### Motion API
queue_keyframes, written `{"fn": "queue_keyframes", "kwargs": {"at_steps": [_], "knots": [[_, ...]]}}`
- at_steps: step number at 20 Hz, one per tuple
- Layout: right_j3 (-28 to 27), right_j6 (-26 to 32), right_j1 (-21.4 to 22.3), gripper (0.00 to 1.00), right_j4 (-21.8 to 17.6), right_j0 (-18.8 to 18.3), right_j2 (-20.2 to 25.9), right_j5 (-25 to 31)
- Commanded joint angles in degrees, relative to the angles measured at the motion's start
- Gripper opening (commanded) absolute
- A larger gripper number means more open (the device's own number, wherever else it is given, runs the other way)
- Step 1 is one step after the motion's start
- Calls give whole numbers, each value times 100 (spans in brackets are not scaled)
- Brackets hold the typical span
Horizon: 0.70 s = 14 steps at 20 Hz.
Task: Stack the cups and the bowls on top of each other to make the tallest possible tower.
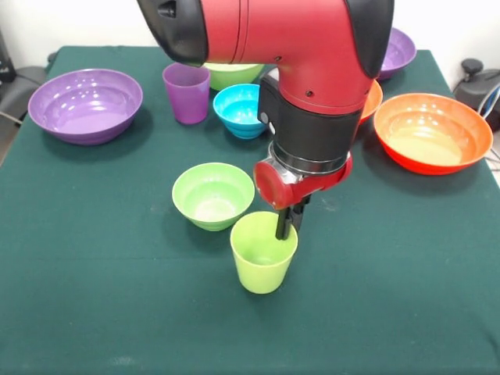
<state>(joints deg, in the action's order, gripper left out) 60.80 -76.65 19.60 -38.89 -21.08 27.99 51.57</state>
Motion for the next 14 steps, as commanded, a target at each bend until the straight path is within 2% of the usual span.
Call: {"fn": "queue_keyframes", "kwargs": {"at_steps": [1, 2, 3, 14], "knots": [[454, 180, 30, 0, -233, 108, -255, -162], [483, 178, 46, 0, -243, 100, -264, -180], [482, 165, 49, 100, -253, 111, -275, -174], [385, 200, 31, 100, -258, 123, -269, -227]]}}
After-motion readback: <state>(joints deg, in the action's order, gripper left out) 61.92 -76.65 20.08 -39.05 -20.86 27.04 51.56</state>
